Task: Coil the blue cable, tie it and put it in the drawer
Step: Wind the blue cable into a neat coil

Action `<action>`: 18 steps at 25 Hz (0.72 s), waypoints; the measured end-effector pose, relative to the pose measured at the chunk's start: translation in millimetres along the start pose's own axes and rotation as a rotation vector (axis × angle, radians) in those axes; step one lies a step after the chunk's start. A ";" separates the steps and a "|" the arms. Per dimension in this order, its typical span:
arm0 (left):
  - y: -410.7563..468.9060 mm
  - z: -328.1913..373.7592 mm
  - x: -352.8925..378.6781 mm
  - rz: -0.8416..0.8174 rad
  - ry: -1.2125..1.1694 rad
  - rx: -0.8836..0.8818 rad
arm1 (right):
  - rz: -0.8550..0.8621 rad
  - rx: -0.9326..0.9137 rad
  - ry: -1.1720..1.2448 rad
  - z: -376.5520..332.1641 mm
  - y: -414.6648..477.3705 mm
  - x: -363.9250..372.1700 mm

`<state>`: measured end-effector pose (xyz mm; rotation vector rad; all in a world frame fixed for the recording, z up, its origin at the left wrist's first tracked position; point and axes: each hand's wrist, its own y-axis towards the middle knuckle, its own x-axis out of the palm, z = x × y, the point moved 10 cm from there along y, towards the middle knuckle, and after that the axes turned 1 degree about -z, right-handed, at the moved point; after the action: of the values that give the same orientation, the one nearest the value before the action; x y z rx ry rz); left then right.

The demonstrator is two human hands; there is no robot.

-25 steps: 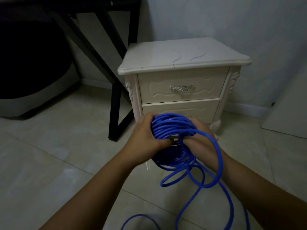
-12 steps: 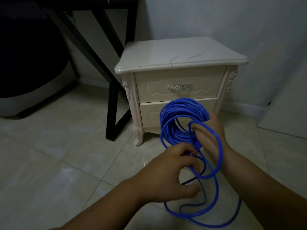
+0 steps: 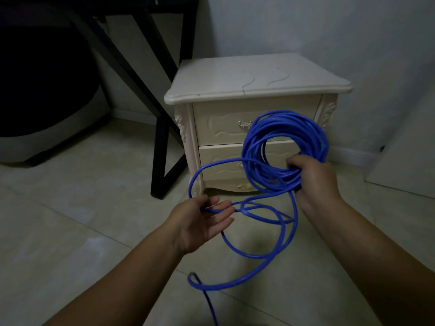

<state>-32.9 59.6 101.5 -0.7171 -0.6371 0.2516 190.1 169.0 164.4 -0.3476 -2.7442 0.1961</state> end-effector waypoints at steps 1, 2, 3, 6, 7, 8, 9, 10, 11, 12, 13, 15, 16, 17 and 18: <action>2.1 -1.9 -4.4 0.028 -0.005 -0.023 | -0.018 0.014 0.037 -0.8 -0.6 1.1; 5.6 -2.5 -12.0 0.079 -0.005 -0.037 | -0.032 0.024 0.063 -1.0 -0.9 1.9; 8.7 -2.3 -20.2 0.128 0.009 -0.047 | -0.035 0.028 0.087 -1.3 -1.0 1.7; 16.0 1.5 -52.6 0.270 -0.021 -0.071 | -0.010 0.035 0.205 -8.2 0.7 -3.4; 18.4 2.0 -62.3 0.309 -0.052 -0.081 | 0.000 0.044 0.250 -12.2 2.3 -6.6; 19.8 2.3 -69.9 0.341 -0.076 -0.091 | 0.003 0.048 0.294 -17.0 3.8 -9.3; 21.0 3.8 -72.0 0.344 -0.083 -0.094 | 0.000 0.042 0.327 -22.7 5.4 -12.1; 22.5 5.7 -68.9 0.316 -0.068 -0.096 | -0.010 0.025 0.334 -28.4 6.4 -13.8; 22.7 7.6 -61.9 0.272 -0.039 -0.098 | -0.032 0.003 0.313 -32.6 6.8 -13.4; 20.0 8.8 -51.8 0.227 -0.015 -0.099 | -0.059 -0.016 0.277 -34.5 6.7 -11.2; 16.2 11.1 -42.2 0.196 0.015 -0.091 | -0.080 -0.029 0.239 -33.8 6.3 -8.8; 12.9 26.4 -33.5 0.188 0.154 0.011 | -0.100 -0.030 0.165 -26.7 4.1 -3.0; 9.8 40.5 -30.7 0.219 0.284 0.125 | -0.099 -0.027 0.132 -23.0 2.7 -1.2; 4.7 56.4 -28.1 0.276 0.441 0.265 | -0.091 -0.024 0.098 -19.3 1.5 -0.6; -4.8 69.7 -18.2 0.309 0.582 0.415 | -0.083 -0.022 0.068 -16.2 0.5 -0.2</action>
<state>-90.4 85.4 136.6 -0.4482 0.0877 0.4235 196.4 170.9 179.2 -0.2406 -2.6890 0.1303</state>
